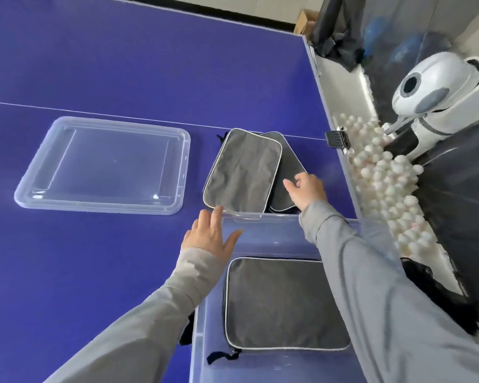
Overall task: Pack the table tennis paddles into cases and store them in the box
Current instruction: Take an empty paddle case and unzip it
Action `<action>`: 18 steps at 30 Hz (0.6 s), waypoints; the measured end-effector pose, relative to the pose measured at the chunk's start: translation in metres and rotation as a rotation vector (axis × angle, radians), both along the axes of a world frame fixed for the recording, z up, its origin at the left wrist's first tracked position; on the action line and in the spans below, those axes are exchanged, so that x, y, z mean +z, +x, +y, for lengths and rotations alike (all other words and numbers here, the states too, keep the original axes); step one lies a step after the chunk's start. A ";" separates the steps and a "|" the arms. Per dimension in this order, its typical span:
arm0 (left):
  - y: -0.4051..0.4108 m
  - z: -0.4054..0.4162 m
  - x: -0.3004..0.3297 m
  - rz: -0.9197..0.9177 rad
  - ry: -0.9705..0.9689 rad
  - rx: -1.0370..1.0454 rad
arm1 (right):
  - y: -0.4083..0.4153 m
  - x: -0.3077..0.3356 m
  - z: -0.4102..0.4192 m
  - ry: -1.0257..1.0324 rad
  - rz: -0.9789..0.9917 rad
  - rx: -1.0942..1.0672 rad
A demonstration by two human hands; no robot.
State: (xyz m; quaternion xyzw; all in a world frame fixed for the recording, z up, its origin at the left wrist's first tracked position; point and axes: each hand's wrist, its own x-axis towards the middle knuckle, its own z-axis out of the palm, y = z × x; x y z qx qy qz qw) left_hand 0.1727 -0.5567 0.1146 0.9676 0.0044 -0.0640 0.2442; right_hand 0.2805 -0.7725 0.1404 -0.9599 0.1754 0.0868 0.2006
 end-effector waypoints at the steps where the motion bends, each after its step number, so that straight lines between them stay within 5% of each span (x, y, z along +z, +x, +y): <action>1: 0.000 -0.001 -0.001 -0.001 0.010 0.006 | 0.015 -0.007 0.001 -0.023 0.065 0.014; 9: 0.000 -0.001 -0.005 -0.023 0.032 0.026 | 0.086 -0.072 0.013 0.096 0.315 -0.084; 18: -0.001 -0.002 -0.006 -0.047 0.042 0.044 | 0.104 -0.077 0.032 0.388 -0.039 -0.256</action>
